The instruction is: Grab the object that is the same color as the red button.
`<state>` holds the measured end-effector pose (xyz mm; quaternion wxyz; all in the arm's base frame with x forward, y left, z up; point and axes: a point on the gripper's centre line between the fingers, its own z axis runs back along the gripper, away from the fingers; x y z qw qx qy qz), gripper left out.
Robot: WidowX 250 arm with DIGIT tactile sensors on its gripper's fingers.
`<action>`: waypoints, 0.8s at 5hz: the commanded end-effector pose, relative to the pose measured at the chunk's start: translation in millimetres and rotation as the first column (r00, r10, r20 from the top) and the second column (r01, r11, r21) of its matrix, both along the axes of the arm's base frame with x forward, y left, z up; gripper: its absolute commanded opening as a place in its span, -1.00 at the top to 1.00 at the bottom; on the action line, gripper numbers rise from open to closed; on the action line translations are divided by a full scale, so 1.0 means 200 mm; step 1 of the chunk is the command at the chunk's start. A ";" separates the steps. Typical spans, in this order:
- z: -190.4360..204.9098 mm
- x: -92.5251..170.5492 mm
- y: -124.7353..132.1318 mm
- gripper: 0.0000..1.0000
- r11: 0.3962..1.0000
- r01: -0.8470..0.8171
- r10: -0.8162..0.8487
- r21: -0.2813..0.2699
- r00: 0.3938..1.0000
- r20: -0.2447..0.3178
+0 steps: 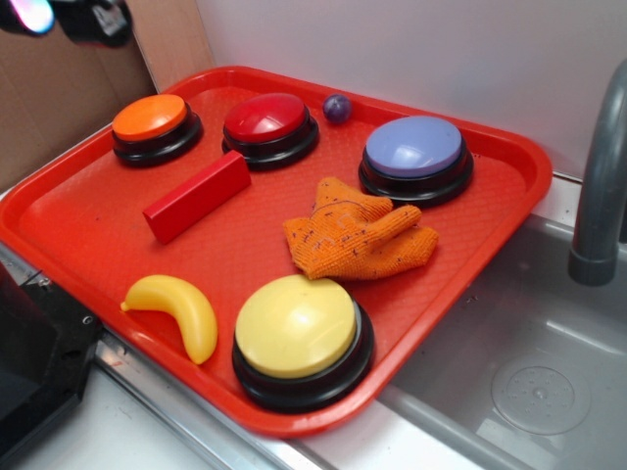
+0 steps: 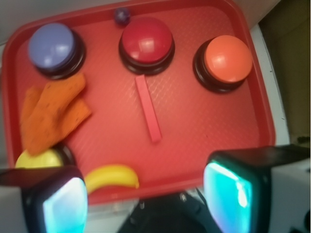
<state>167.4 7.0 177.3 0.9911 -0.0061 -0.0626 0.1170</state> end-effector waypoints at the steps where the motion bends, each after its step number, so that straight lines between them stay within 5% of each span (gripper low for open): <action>1: -0.43 0.22 0.02 -1.00 0.999 -0.019 0.017 0.041 0.999 0.033; 2: -0.63 0.25 0.00 -1.00 0.996 -0.001 0.001 0.090 1.000 0.000; 4: -0.74 0.27 0.01 -1.00 0.995 0.030 -0.023 0.095 0.997 -0.074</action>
